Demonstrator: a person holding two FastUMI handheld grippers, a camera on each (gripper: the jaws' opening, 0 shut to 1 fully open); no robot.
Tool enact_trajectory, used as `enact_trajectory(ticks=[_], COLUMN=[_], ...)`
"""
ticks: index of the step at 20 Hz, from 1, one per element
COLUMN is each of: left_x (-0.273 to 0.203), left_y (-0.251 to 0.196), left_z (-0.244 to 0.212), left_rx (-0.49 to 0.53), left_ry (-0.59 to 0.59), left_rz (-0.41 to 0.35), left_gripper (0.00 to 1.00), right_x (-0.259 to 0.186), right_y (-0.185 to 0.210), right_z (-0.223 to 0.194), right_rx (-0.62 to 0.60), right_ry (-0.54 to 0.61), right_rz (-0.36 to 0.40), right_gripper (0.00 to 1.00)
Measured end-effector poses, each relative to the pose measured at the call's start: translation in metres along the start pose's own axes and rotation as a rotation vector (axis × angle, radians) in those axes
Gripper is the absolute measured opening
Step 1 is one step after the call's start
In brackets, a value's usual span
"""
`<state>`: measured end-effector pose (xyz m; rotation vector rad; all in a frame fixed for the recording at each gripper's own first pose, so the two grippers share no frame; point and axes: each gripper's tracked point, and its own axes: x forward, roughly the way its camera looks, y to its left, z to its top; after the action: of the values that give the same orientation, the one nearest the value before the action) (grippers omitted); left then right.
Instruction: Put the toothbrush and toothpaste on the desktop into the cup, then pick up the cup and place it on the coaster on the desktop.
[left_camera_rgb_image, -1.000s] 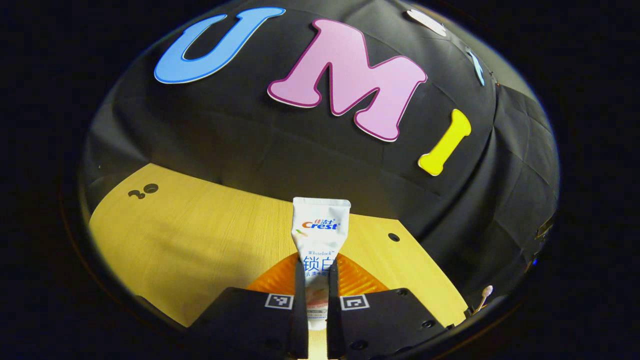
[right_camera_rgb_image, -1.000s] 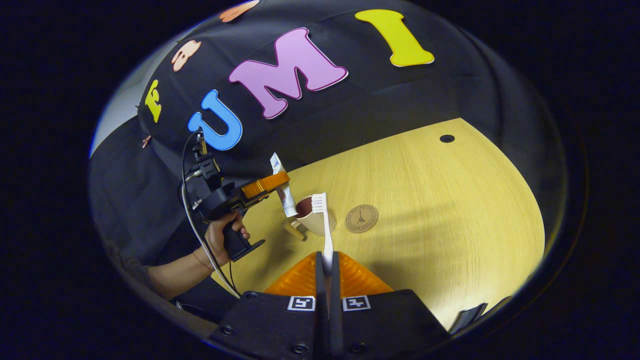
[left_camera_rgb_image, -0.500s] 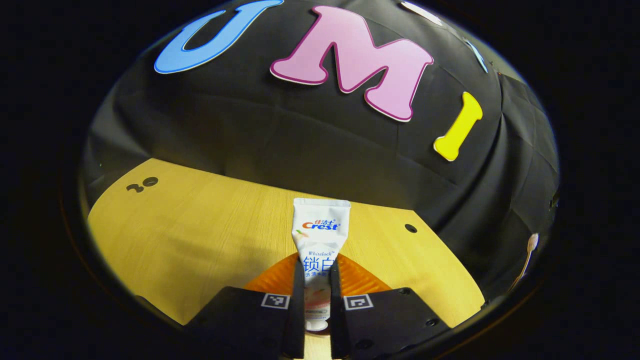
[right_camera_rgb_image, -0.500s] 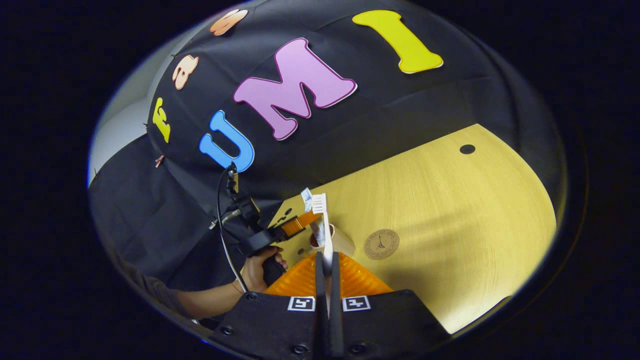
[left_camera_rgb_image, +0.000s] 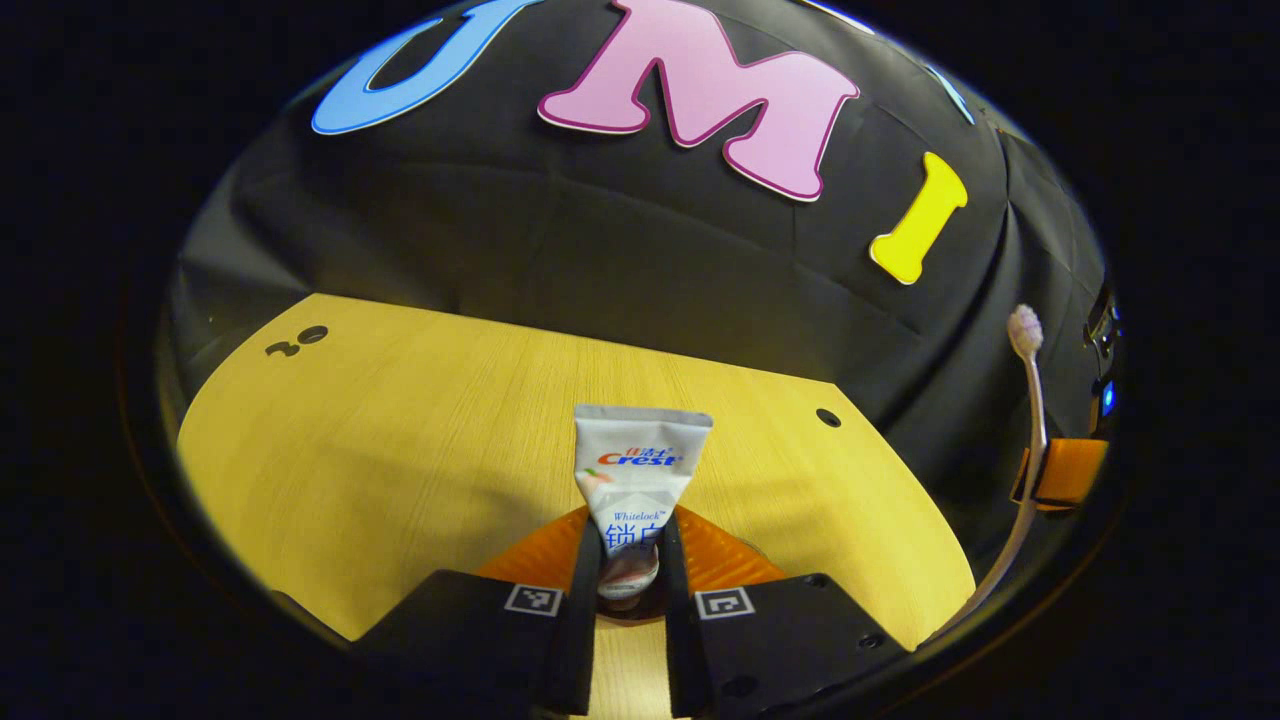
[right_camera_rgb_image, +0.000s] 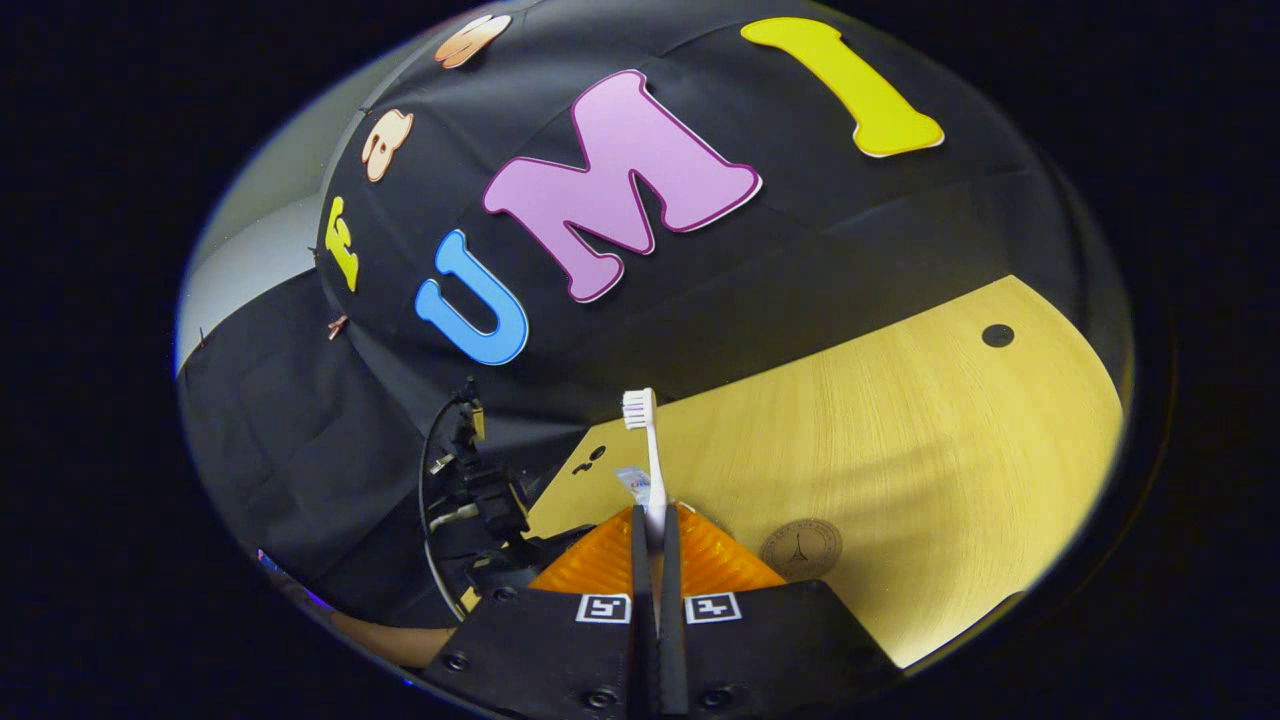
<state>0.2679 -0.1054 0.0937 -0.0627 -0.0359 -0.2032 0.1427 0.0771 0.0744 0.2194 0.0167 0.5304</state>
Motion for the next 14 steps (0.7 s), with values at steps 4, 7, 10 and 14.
enact_trajectory(ticks=[4, 7, 10, 14], left_x=[-0.014, -0.029, -0.055, -0.094], left_y=[-0.003, -0.004, -0.001, 0.007], left_z=[-0.003, 0.000, -0.001, -0.011], left_rx=[-0.003, -0.006, -0.010, -0.019], left_ry=[0.011, 0.010, 0.007, 0.014], left_rz=[0.016, 0.046, 0.070, 0.100], left_gripper=[0.43, 0.60, 0.56, 0.57], right_x=[0.025, 0.042, 0.061, 0.089], right_y=[0.000, -0.005, -0.007, -0.006], right_z=[0.009, 0.022, 0.030, 0.033], right_rx=[0.027, 0.059, 0.086, 0.117], right_ry=[-0.035, -0.090, -0.145, -0.210], right_rz=[0.035, 0.044, 0.054, 0.068], right_gripper=[0.05, 0.05, 0.05, 0.05])
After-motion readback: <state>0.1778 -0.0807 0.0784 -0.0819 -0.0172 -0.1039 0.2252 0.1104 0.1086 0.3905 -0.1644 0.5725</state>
